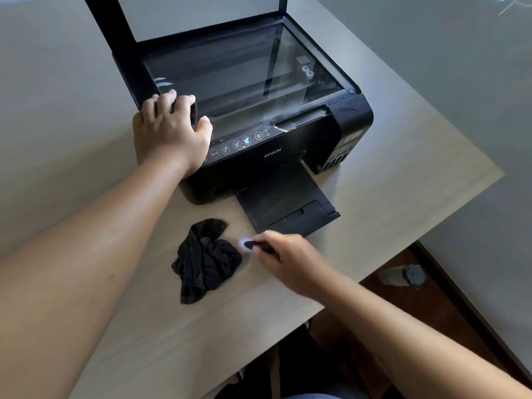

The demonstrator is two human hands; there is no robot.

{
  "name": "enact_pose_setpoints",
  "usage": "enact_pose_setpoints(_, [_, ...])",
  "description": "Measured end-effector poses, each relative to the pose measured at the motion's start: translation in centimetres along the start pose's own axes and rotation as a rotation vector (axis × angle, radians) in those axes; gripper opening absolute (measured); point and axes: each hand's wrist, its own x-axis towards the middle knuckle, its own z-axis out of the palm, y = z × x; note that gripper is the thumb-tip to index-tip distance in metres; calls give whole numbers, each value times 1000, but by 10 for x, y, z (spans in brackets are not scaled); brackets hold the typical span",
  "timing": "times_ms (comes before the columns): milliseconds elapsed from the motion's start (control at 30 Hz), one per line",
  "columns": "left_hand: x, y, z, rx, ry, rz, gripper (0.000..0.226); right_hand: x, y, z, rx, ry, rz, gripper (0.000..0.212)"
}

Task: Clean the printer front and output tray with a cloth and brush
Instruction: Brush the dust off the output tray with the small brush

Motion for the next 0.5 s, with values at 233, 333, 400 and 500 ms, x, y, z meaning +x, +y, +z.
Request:
enact_pose_setpoints(233, [1, 0, 0, 2, 1, 0, 50, 38, 64, -71, 493, 512, 715, 24])
enact_pose_setpoints(333, [1, 0, 0, -2, 4, 1, 50, 40, 62, -63, -1, 487, 445, 20])
enact_pose_setpoints(400, [0, 1, 0, -2, 4, -2, 50, 40, 44, -36, -388, 353, 232, 26])
enact_pose_setpoints(500, [0, 1, 1, -2, 2, -1, 50, 34, 11, 5, -349, 235, -70, 26])
